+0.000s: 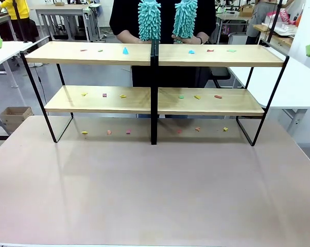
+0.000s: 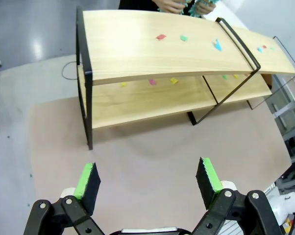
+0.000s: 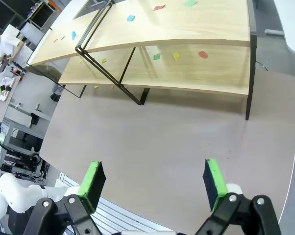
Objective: Clean the shelves.
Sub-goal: Pick up the Duster when the human hands it over.
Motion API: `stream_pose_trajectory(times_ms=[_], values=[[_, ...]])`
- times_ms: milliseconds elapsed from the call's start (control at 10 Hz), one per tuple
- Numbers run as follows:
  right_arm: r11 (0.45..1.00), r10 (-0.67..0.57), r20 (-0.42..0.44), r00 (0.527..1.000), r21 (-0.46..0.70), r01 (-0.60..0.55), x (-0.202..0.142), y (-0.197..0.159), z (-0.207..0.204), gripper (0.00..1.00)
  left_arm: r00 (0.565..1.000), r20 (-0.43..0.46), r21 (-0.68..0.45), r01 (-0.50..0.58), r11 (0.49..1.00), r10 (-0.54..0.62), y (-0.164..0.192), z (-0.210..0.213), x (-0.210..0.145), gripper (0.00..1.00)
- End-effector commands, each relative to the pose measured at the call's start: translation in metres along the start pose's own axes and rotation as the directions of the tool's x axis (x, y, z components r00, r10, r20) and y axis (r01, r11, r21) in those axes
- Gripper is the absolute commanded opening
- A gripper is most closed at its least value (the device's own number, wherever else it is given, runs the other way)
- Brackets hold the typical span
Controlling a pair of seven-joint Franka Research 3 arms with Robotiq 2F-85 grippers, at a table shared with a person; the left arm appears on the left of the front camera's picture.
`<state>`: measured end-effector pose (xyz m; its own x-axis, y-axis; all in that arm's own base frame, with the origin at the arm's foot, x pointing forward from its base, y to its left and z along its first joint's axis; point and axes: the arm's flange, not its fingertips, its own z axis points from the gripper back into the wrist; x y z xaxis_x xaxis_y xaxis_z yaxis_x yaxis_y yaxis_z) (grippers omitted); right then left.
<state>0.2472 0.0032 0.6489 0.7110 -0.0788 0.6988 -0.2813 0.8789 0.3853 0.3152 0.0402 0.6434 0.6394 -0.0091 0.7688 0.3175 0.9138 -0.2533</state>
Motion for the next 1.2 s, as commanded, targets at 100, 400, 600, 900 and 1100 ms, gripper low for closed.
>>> stream_pose_trajectory(times_ms=[100,400,600,900,1100], values=[[0.991,0.109,0.06,0.992,0.07,-0.113,0.001,-0.005,0.008,1.0,1.0,-0.007,-0.013,0.01,1.0,-0.01,-0.002,-0.009,0.008,1.0],[0.974,0.22,0.019,0.975,0.058,-0.221,0.008,0.003,0.01,1.0,1.0,-0.008,-0.015,0.012,1.0,-0.012,-0.008,-0.017,0.011,1.0],[0.956,0.29,0.003,0.957,0.041,-0.29,0.012,0.014,0.014,1.0,1.0,-0.011,-0.021,0.017,1.0,-0.017,-0.015,-0.023,0.012,1.0],[0.949,0.312,-0.01,0.95,0.042,-0.312,0.019,0.013,0.011,1.0,0.999,0.001,-0.012,0.042,0.999,-0.042,-0.027,-0.028,0.017,1.0],[0.951,0.306,0.01,0.952,0.055,-0.306,0.021,0.007,0.014,1.0,0.998,0.006,-0.007,0.061,0.998,-0.061,-0.032,-0.023,0.02,1.0]])
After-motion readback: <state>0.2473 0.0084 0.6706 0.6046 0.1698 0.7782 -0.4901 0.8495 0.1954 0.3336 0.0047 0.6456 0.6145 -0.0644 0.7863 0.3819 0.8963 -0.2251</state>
